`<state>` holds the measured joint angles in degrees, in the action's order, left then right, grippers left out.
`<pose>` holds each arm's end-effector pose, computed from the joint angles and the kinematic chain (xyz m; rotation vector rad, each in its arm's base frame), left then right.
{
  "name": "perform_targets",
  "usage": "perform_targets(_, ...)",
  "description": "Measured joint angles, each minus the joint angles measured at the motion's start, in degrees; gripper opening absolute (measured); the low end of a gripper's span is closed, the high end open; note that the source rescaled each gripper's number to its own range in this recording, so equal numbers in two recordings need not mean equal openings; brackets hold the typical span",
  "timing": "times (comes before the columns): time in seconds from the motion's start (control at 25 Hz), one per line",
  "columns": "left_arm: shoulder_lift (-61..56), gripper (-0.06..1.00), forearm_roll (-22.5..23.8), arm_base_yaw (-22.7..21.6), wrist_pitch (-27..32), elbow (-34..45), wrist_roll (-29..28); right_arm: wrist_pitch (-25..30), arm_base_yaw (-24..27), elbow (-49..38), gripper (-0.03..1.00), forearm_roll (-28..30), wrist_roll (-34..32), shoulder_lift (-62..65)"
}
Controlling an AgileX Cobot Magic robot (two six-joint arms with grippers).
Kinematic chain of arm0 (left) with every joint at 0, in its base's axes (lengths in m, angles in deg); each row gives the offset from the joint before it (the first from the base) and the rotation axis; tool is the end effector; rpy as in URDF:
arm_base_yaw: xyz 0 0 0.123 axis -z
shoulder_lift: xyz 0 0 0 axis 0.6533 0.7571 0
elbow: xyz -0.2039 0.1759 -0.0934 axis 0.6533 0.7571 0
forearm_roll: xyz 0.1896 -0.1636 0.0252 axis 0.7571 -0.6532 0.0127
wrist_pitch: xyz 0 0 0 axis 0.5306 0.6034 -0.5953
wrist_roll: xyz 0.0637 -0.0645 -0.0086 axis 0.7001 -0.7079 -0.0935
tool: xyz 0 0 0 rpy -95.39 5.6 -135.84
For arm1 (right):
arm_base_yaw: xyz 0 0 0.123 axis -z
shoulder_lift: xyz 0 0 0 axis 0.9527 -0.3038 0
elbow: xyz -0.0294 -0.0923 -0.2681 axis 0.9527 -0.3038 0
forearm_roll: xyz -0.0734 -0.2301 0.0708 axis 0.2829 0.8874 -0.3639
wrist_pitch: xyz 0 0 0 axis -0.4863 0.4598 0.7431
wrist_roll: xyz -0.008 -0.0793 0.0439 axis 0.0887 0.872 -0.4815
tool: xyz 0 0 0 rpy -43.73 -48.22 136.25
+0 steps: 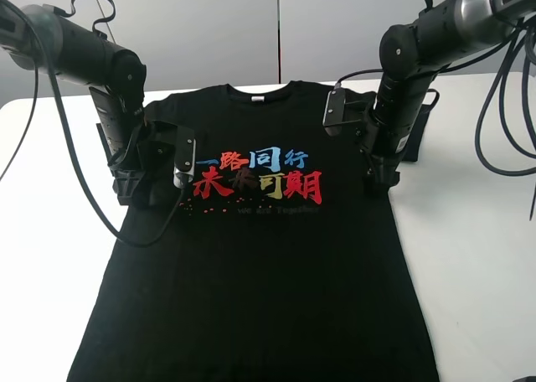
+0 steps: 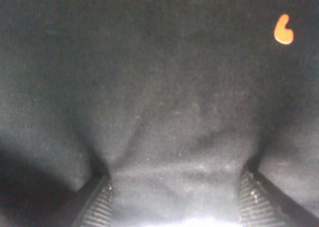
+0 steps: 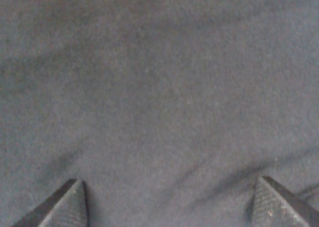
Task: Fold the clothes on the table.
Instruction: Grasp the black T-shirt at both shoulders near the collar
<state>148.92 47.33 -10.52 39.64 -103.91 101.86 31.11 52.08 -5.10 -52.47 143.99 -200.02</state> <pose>0.3307 -0.1785 0.0925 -2.2150 -2.1420 -0.1976 0.3476 0.1276 0.0841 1.9022 -2.4848 0.0030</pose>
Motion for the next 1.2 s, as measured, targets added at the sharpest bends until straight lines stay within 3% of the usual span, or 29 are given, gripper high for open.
perform_targets(0.24, 0.0, 0.73, 0.0, 0.0, -0.1, 0.0, 0.0, 0.0, 0.0, -0.4, 0.81, -1.1, 1.8, -0.2)
perform_targets(0.52, 0.0, 0.73, 0.2, 0.0, -0.3, 0.0, 0.0, 0.1, 0.0, -0.6, 0.38, -2.5, 1.9, -0.2)
perform_targets(0.64, 0.0, 0.71, 0.2, 0.0, -0.3, 0.0, 0.0, 0.2, 0.0, -0.6, 0.33, -2.7, 1.9, -0.2)
perform_targets(0.88, 0.0, 0.37, 0.4, 0.0, -0.5, 0.0, 0.0, 0.3, 0.0, -0.6, 0.33, -2.7, 1.9, -0.2)
perform_targets(1.2, 0.0, 0.03, 0.8, 0.0, -0.8, 0.0, 0.0, 0.3, 0.0, -0.6, 0.33, -2.7, 1.9, -0.2)
